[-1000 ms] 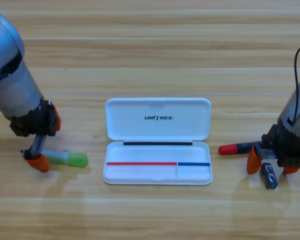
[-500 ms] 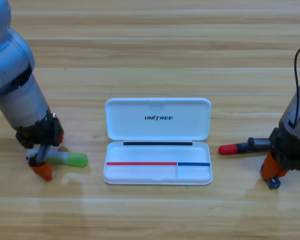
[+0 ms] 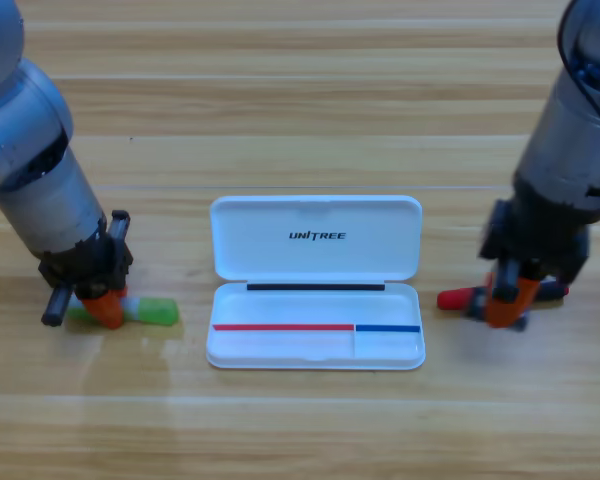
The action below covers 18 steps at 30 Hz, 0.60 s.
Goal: Clean up eraser and pencils
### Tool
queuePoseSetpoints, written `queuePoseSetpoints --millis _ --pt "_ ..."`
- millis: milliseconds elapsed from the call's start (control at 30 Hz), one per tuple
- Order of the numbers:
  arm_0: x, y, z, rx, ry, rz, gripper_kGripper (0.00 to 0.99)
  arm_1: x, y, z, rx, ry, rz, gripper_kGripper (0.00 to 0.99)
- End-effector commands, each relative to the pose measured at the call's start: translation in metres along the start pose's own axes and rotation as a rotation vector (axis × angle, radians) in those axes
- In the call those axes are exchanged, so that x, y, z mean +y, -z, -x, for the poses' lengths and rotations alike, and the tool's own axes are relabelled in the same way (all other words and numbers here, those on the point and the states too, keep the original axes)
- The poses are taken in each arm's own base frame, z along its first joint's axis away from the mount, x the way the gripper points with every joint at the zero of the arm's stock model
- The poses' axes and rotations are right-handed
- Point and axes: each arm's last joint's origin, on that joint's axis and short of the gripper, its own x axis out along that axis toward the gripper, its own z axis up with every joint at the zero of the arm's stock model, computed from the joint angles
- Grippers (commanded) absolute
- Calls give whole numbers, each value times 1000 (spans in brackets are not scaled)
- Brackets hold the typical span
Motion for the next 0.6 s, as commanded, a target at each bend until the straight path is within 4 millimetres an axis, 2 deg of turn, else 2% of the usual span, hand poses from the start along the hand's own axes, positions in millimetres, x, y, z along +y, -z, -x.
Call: queuePoseSetpoints --millis 33,267,433,600 --pt "0 5 1 26 31 0 0 15 -40 -36 44 -62 219 0" --pt "3 5 41 11 -3 22 0 -1 -69 -69 62 -59 302 0" --pt "2 6 61 2 -19 38 0 -7 -79 -83 71 -58 311 0" --pt "1 8 72 1 -21 50 0 -11 -83 -99 93 -68 315 0"
